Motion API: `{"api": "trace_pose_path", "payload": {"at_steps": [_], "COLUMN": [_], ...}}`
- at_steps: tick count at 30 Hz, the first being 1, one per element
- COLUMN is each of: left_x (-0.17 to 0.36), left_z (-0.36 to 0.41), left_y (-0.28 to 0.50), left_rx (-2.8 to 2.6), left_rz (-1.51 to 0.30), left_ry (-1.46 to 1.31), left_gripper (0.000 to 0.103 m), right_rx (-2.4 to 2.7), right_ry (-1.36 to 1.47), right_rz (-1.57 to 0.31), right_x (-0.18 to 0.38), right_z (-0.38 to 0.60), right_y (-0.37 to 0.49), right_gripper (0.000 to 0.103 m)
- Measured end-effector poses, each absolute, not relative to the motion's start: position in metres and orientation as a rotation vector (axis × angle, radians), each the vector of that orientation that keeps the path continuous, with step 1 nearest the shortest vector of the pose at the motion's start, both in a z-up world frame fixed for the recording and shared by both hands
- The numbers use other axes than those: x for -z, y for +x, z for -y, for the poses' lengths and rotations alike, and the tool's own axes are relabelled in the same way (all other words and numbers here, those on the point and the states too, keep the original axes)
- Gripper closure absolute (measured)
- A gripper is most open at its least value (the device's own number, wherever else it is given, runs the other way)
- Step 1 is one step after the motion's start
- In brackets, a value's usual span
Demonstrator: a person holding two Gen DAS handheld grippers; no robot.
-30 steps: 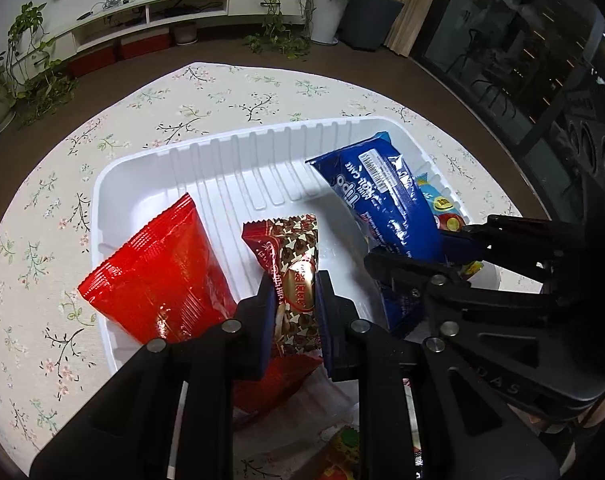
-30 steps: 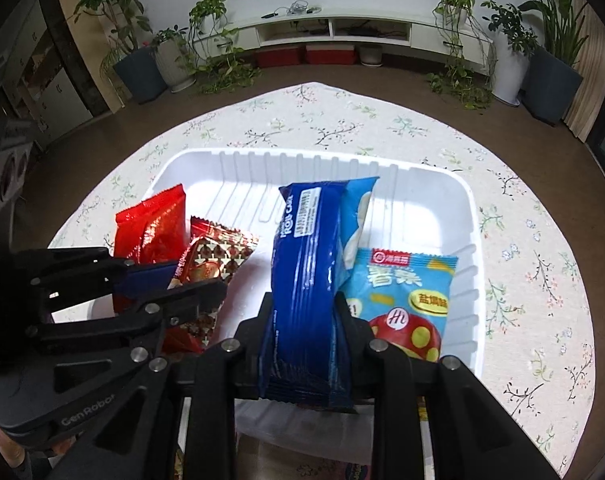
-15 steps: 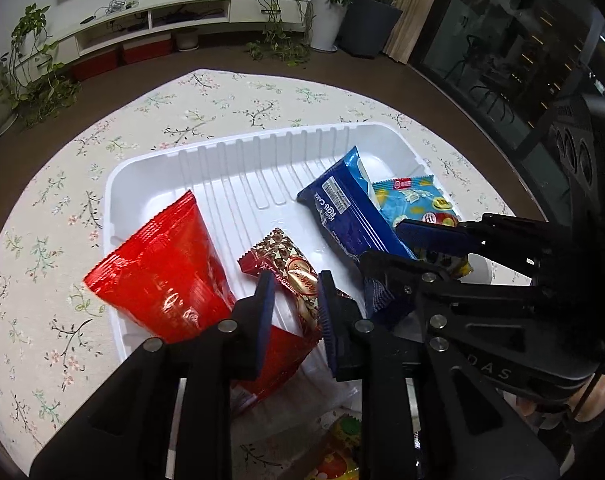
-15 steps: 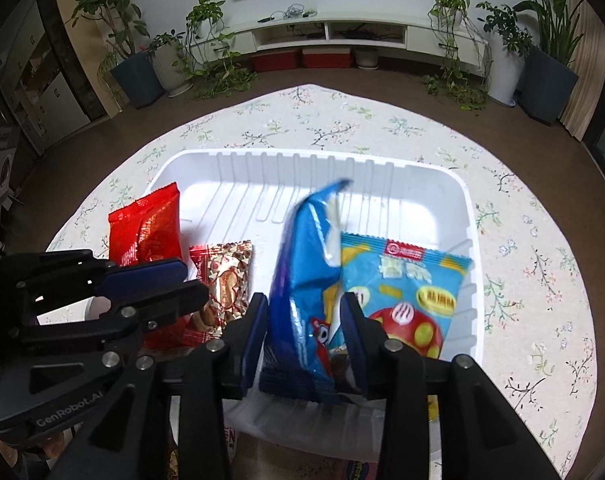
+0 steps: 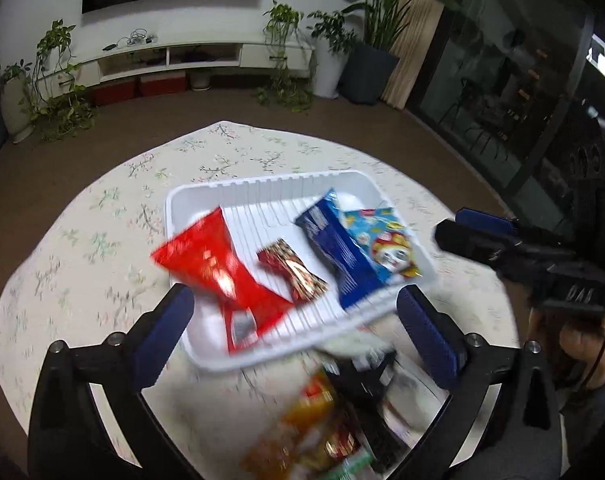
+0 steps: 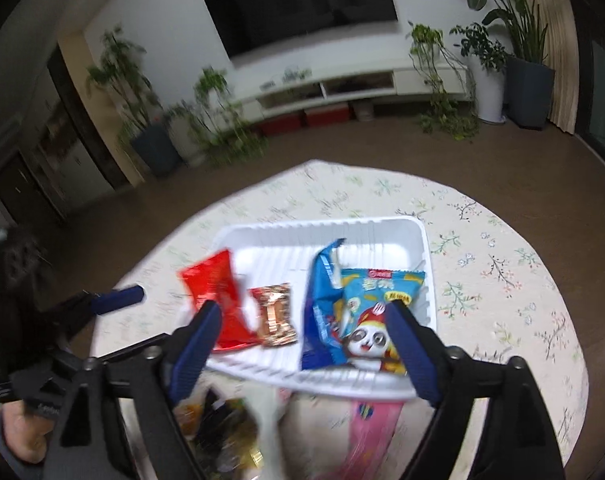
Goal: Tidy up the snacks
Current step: 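Release the candy packet and blue bar into the tray from both tools, then grasp the green-edged seed bag with the left tool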
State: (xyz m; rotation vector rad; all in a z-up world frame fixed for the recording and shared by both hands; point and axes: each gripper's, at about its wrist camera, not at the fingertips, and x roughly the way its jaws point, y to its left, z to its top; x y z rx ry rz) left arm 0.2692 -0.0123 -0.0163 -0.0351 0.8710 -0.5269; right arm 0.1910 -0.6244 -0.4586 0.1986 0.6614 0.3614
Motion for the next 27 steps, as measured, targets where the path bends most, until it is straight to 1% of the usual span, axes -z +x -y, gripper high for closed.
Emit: {"api": "trace_pose_path", "payload": {"at_steps": [5,7,9,11,14,20,22,27], "left_x": [0.018,0.027,0.041,0.053,0.070,0.083,0.085,0.092], "left_z": [-0.005,-0.011,-0.022,-0.034,-0.036,-0.017,-0.008,0.003], "left_y": [0.196,0.172,0.146,0.123,0.092,0.076,0.082,0.094], "left_rx": [0.527,0.491,0.430,0.387,0.363,0.362,0.355,0.339], "left_rz": [-0.814,-0.840,-0.888,-0.904,-0.918,-0.946,-0.952,-0.977], "left_ry": [0.050,0.047,-0.010,-0.096,-0.149,-0.107,-0.090,-0.086], "left_gripper": [0.000,0.000,0.000,0.000,0.000,0.002,0.002,0.006], "right_rx": [-0.399,-0.396,-0.381,-0.366,-0.350,-0.342,-0.338,-0.332], "right_ry": [0.271,0.297,0.306,0.329,0.358,0.376,0.372,0.361], "right_rz": [-0.620,-0.613,-0.615,-0.618,-0.632,-0.671,-0.679,-0.681], "right_x": [0.457,0.466,0.475,0.488,0.506,0.532,0.538,0.546], "right_z": [0.640,0.645,0.647,0.650,0.651,0.645,0.645,0.645], "right_y": [0.135,0.108,0.089,0.069,0.046,0.023,0.019,0.013], "right_gripper": [0.014,0.014,0.014,0.014,0.014,0.014,0.014,0.016]}}
